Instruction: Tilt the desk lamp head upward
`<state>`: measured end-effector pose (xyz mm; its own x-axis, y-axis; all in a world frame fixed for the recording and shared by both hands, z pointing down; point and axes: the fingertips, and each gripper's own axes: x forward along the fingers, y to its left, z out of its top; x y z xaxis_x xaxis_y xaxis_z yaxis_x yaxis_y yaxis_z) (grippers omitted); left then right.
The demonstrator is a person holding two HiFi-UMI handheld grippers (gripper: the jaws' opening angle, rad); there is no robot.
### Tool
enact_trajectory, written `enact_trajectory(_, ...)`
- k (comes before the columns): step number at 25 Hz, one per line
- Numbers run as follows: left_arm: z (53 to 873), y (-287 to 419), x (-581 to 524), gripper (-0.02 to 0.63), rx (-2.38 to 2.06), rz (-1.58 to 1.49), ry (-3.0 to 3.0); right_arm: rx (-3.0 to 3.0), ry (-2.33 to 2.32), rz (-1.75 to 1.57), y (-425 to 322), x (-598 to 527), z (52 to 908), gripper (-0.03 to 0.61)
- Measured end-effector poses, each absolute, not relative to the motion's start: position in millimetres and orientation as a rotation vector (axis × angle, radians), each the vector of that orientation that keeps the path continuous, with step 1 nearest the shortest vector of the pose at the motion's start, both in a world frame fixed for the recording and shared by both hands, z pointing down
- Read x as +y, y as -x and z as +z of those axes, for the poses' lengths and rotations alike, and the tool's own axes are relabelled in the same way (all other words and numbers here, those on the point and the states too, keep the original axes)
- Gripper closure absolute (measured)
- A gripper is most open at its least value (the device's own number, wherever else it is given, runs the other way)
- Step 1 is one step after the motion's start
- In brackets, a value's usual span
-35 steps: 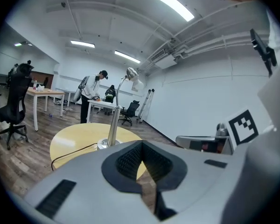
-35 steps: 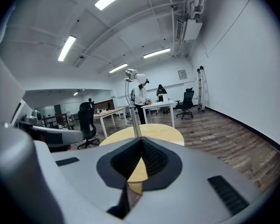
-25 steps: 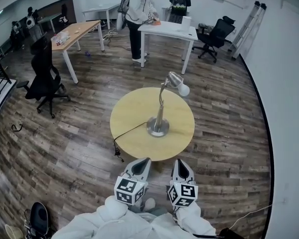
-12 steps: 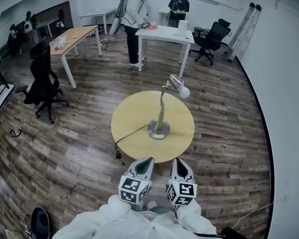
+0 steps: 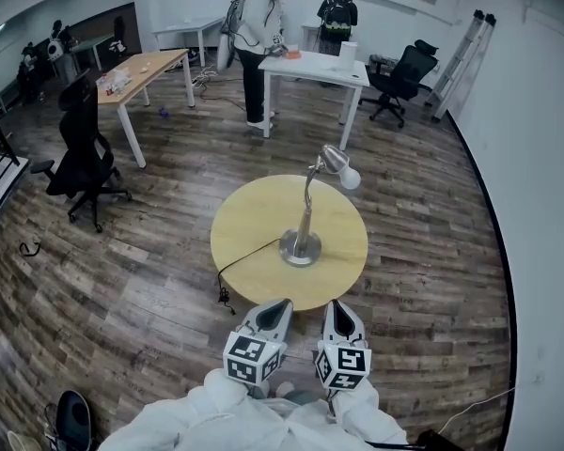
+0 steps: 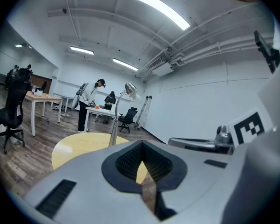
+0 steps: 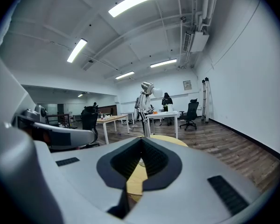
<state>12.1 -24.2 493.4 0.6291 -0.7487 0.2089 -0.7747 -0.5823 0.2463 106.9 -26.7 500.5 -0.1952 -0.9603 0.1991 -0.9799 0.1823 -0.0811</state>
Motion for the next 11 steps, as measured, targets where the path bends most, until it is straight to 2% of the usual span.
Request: enact_trajectory(11,490.3,-18.7,-34.4,0.612,-1.246,0.099,-2.517,-2.348,-1.909,0.273,-115.9,-31.8,497.8,0.566)
